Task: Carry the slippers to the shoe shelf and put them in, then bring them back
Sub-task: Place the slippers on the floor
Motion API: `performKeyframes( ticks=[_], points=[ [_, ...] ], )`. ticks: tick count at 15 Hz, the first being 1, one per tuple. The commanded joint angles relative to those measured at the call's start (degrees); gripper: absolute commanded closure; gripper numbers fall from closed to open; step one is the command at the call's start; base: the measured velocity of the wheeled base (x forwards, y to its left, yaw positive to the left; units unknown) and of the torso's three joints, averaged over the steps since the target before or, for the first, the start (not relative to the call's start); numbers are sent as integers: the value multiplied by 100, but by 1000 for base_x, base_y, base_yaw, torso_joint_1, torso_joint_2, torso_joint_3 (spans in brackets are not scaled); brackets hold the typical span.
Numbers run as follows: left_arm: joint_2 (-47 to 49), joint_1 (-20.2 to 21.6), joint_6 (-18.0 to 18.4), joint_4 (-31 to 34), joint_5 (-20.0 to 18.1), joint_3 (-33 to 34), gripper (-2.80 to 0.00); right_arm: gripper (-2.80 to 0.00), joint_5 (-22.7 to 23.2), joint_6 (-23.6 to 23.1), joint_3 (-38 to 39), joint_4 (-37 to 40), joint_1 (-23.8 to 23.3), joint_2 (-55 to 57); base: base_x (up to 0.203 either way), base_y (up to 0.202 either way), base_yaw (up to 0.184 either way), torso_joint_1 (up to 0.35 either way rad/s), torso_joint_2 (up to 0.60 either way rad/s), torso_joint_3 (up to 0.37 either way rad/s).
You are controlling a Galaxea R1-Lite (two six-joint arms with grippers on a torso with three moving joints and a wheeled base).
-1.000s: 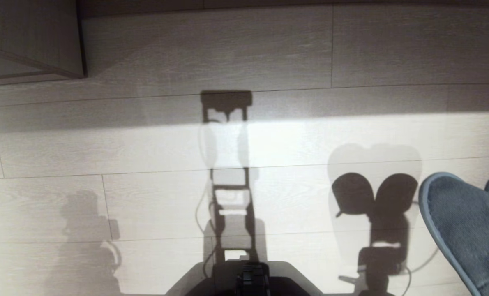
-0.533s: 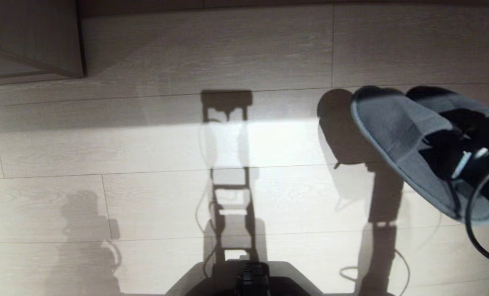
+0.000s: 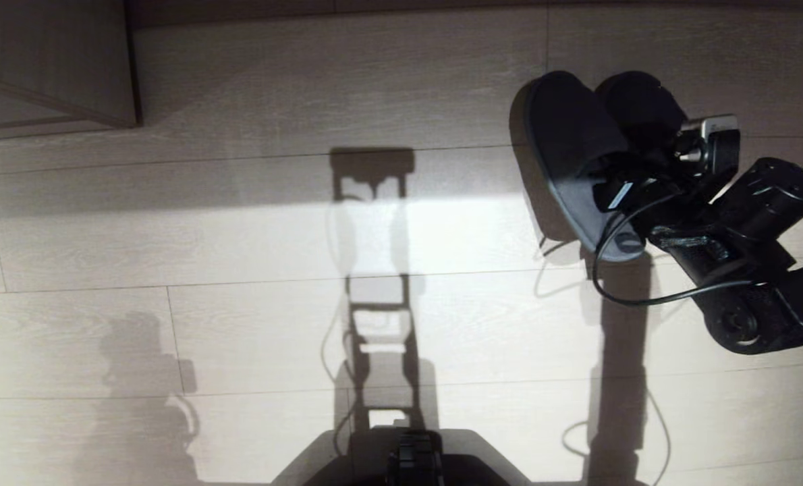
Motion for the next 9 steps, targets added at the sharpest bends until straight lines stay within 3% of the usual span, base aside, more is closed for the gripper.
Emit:
performKeyframes(
  ticks=[1,2,3,9],
  points=[
    [-9,1,-3,-1,2,9,0,0,-5,16,-109,-193,18,547,0,0,0,0,0,0],
    [-9,1,-3,-1,2,9,0,0,-18,21,-117,-217,18,563,0,0,0,0,0,0],
    [-8,1,-3,-1,2,9,0,-280,-61,33,-111,-307,18,674,0,0,0,0,0,0],
    [0,1,-11,-1,2,9,0,-280,-401,47,27,-242,18,650,0,0,0,0,0,0]
  ],
)
